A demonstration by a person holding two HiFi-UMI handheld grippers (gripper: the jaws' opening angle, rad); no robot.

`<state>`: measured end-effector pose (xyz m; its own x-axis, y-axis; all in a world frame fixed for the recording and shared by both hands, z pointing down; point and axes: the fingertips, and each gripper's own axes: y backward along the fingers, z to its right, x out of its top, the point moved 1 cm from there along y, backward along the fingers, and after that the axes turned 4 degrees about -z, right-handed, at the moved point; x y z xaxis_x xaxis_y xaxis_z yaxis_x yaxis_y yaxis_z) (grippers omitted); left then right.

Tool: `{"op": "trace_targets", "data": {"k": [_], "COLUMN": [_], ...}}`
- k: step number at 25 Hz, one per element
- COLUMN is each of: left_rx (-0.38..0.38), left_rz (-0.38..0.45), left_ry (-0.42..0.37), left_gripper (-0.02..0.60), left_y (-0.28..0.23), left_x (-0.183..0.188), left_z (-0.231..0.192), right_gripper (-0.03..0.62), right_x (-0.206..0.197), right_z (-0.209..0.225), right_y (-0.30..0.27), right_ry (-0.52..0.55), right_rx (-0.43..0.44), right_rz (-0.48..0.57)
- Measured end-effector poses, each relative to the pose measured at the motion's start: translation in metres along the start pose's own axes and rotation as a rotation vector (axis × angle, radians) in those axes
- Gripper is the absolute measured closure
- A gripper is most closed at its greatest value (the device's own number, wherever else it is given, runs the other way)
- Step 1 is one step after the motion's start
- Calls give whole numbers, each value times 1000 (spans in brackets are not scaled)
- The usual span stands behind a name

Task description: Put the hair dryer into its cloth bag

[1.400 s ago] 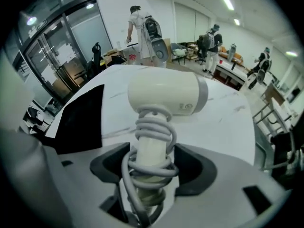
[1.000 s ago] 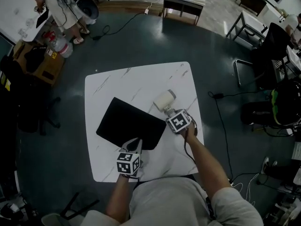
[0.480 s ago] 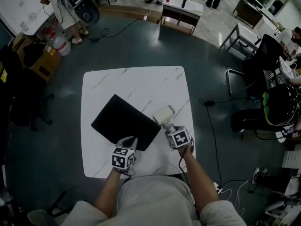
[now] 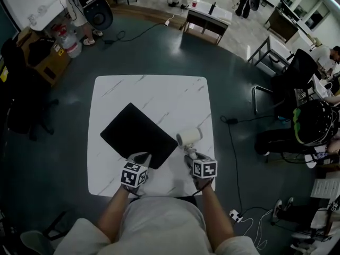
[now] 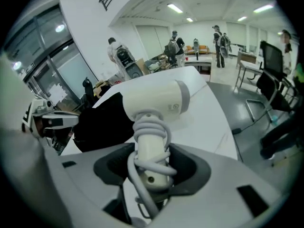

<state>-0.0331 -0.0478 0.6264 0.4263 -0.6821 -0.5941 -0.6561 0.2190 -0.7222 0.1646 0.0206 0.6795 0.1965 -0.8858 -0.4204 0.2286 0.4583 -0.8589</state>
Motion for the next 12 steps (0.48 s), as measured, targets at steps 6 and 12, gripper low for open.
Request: {"op": "trace_targets", "data": {"k": [6, 12], "left_rx": [-2, -12], "left_rz": [17, 24], "left_ry": [3, -11], "left_gripper": [561, 561], "left_y": [0, 1], "left_x": [10, 10], "left_z": [0, 2], "right_gripper": [358, 358], "right_x": [-5, -28], "right_z": [-15, -33], "right_y": [33, 41], "right_ry": [58, 119], "right_rx": [25, 71], "right_rz": [56, 35]}}
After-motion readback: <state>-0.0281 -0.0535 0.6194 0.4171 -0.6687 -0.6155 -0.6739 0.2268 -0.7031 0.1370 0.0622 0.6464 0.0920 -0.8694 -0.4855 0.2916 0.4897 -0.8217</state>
